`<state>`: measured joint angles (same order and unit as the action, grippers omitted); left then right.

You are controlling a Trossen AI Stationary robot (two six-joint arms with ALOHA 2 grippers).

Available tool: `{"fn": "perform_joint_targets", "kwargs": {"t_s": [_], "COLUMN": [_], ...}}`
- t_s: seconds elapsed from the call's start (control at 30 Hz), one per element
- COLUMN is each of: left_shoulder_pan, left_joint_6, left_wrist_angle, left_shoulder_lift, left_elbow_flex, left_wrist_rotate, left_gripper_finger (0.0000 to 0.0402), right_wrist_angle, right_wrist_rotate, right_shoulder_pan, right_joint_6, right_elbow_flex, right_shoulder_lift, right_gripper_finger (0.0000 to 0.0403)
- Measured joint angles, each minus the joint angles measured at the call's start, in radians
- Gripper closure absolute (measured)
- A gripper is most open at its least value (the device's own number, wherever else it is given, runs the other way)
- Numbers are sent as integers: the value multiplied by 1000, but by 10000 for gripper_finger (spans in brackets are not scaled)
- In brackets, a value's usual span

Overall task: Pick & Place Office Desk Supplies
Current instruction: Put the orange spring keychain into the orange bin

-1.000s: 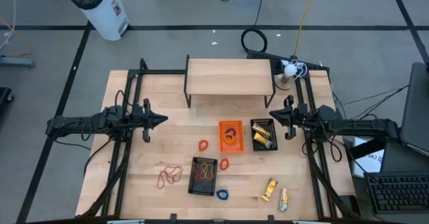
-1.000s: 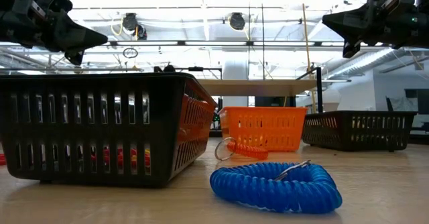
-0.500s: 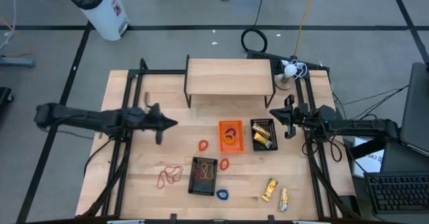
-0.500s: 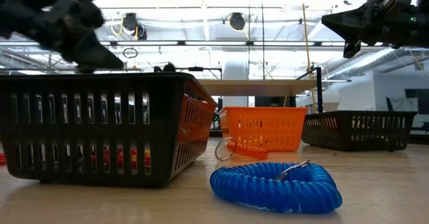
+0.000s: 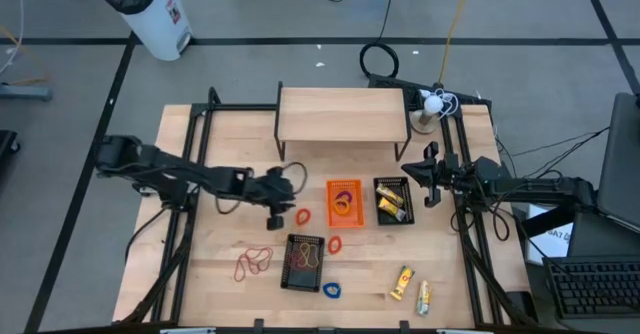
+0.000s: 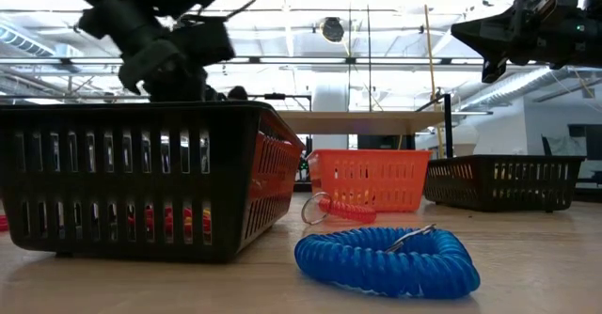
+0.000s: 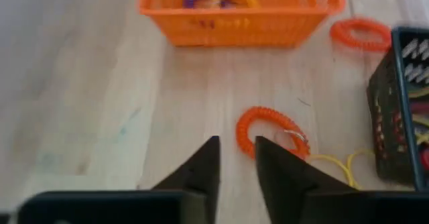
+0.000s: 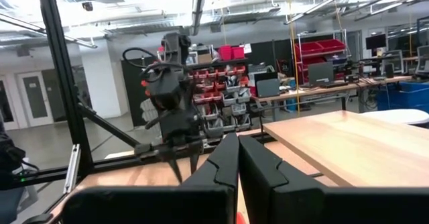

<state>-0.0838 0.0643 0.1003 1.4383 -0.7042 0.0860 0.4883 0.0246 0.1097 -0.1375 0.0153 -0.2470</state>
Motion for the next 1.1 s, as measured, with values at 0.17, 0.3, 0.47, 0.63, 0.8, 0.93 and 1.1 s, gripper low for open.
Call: {"fn": "perform_joint_targets", "kwargs": {"t_s": [0.17,0.3,0.47,0.63,0.8,0.93,1.1], "left_shoulder_pan": [2,11,12,21,31,49,66], "left_joint_6": [-78,-75,-63,-58,-57,-59,-61], "left_wrist_angle": [73,118,126,121,78,61,72], "left_shoulder_lift": [107,179,241,280,327,357,369], "left_elbow_flex": [-99,-147,-173,-173,-176,-176,-177], "left_wrist_rotate": [11,18,16,-21,-29,-53,-82], "left_gripper_finger": [224,187,175,174,174,174,182], "right_wrist_angle": [-2,-1,0,0,1,1,1], "right_wrist_rotate": [0,-1,-2,-2,-1,-1,-1], "right_shoulder_pan": [0,0,0,0,0,0,0], "right_joint_6": [0,0,0,0,0,0,0], "right_elbow_flex": [0,0,0,0,0,0,0], "right_shoulder_lift": [0,0,0,0,0,0,0], "right_gripper_finger": [403,403,403,403,403,403,403]}}
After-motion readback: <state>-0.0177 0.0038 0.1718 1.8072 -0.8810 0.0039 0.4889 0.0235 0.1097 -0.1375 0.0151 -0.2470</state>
